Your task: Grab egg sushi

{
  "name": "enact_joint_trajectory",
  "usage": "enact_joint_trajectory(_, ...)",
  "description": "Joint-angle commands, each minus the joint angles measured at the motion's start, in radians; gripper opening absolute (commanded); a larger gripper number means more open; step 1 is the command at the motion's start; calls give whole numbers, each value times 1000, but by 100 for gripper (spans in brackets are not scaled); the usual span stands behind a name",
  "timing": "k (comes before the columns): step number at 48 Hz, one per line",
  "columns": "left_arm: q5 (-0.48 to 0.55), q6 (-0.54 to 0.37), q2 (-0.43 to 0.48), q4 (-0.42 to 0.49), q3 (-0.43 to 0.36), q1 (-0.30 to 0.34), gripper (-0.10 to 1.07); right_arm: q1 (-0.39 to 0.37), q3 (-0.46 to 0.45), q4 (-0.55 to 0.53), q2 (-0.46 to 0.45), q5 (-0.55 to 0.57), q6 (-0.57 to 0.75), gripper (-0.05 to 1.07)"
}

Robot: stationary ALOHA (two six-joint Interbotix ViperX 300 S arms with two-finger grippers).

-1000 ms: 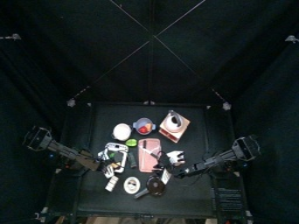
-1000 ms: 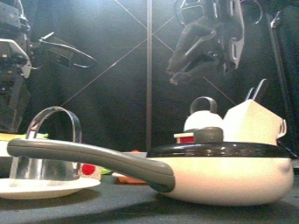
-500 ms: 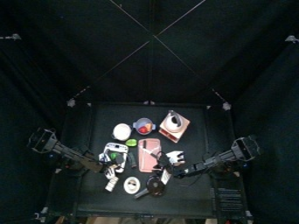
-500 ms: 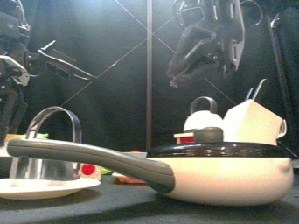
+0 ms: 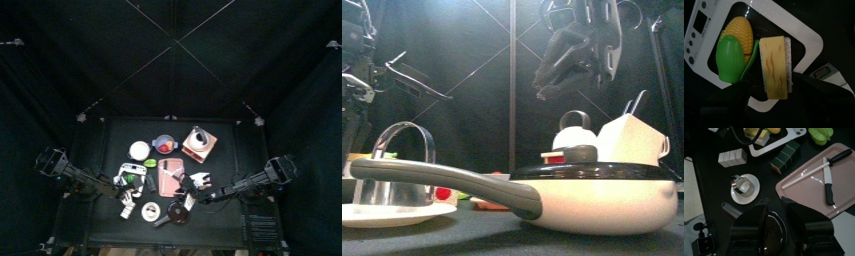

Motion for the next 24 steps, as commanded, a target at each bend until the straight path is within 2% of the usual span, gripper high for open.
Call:
enact_joint_trajectory(1,-3,-2,-5,6,-14,-2,92,0,-18,-3,-21,0,-2,68)
enact_joint_trajectory(15,-3,0,-11,2,-17,-2,69,0,-18,11,-31,0,-12,68)
enact_joint_trajectory(24,-3,9,-55,-2,-29,-18,63,0,-15,11,-46,0,-14,68)
